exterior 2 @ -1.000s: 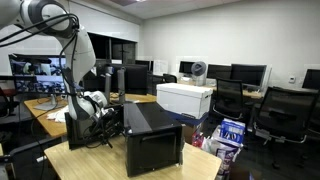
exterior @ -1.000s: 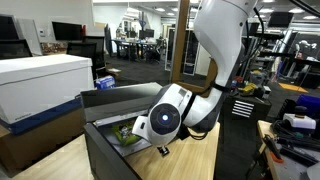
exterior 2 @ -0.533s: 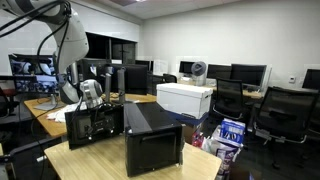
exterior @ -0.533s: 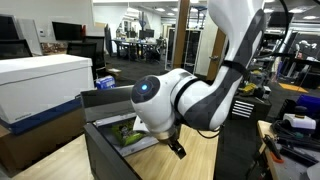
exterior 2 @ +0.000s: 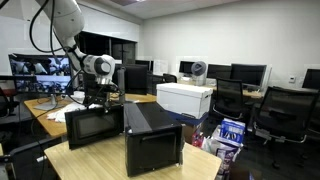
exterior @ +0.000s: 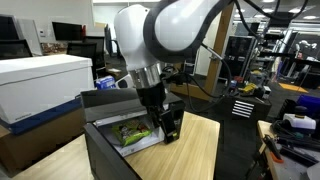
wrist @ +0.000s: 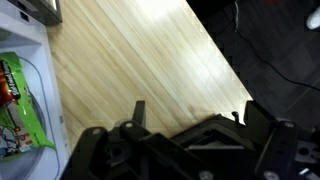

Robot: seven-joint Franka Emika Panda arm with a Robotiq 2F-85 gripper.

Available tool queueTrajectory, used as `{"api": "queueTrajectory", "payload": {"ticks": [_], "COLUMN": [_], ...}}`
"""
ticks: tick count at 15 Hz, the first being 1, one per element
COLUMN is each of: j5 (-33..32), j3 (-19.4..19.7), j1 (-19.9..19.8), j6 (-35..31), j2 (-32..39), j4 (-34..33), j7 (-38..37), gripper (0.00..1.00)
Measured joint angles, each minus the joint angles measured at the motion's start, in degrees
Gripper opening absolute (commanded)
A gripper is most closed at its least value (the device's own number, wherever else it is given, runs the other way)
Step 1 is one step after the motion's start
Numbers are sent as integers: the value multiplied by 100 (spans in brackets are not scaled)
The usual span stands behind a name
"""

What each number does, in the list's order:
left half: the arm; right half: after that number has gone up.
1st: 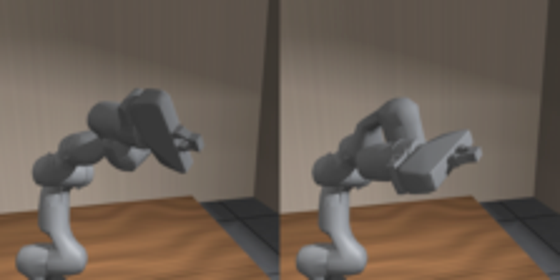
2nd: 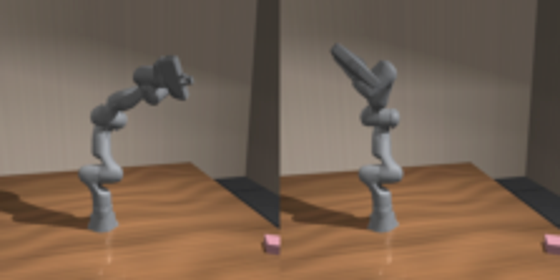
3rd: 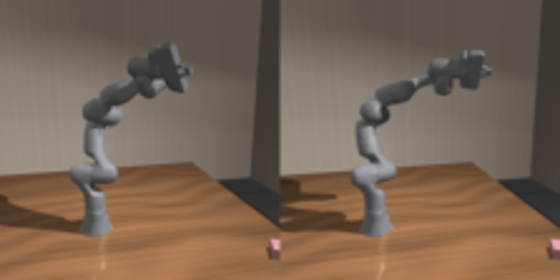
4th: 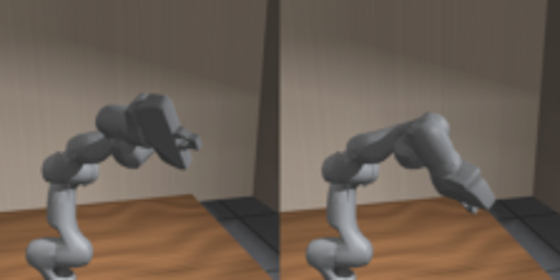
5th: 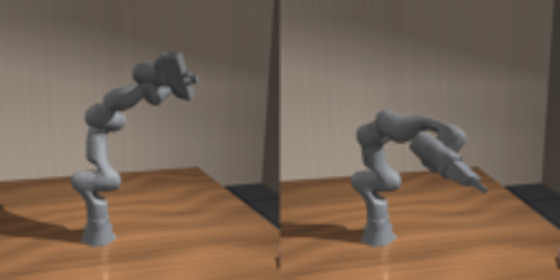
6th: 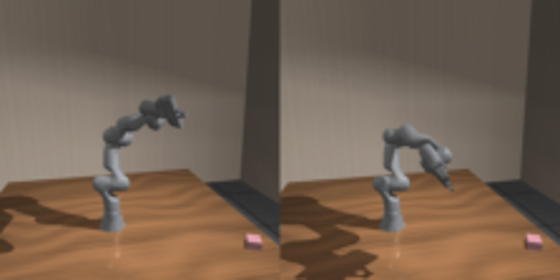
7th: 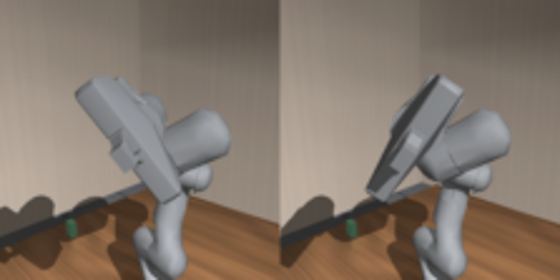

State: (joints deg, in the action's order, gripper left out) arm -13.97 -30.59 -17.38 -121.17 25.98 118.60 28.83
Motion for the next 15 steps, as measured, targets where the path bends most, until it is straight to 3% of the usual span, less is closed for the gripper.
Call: {"api": "queueTrajectory", "payload": {"ticks": [3, 8, 11, 15], "j5": [1299, 3033, 3825, 4452], "j3": [397, 619, 592, 559], "j1": [326, 553, 653, 878], "j6": [-267, -1593, -2058, -2145], "j2": [-204, -296, -352, -521], "j4": [-16, 309, 531, 715], "j7": [649, 1636, 2260, 2692], "gripper": [100, 100, 100, 100]}}
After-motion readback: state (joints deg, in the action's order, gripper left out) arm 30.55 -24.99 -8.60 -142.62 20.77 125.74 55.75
